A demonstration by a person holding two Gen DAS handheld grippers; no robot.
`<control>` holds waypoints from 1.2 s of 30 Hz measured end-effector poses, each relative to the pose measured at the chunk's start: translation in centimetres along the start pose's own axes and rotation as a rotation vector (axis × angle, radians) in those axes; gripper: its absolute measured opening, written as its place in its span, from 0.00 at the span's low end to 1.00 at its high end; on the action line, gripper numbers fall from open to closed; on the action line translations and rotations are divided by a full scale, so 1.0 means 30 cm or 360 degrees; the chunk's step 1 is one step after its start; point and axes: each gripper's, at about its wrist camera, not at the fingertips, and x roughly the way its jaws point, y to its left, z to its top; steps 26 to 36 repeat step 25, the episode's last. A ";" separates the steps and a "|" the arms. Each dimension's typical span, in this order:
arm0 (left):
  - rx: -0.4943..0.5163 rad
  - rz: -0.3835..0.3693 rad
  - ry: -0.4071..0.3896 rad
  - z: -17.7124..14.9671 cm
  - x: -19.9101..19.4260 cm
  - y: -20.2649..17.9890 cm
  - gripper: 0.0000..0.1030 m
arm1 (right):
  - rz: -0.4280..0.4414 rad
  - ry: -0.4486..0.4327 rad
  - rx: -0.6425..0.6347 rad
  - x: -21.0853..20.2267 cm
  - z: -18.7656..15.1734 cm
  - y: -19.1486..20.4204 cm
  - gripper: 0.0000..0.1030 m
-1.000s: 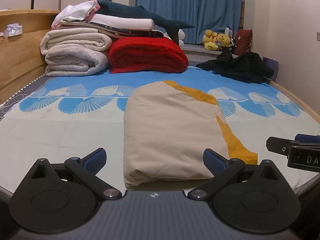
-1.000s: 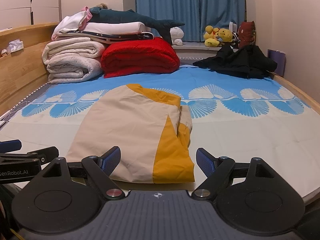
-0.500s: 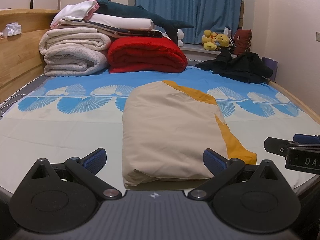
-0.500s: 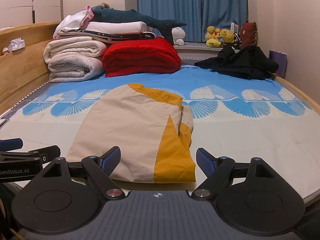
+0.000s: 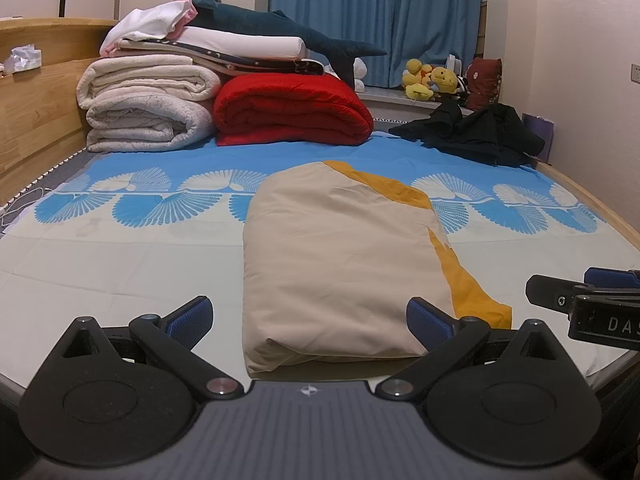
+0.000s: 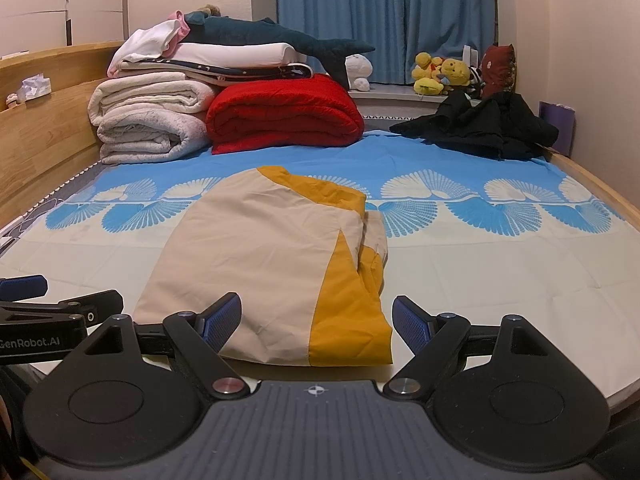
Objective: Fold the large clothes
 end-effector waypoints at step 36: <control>0.0007 -0.0008 0.0011 -0.006 0.010 0.001 1.00 | 0.0021 0.0019 -0.0023 0.007 -0.016 -0.026 0.81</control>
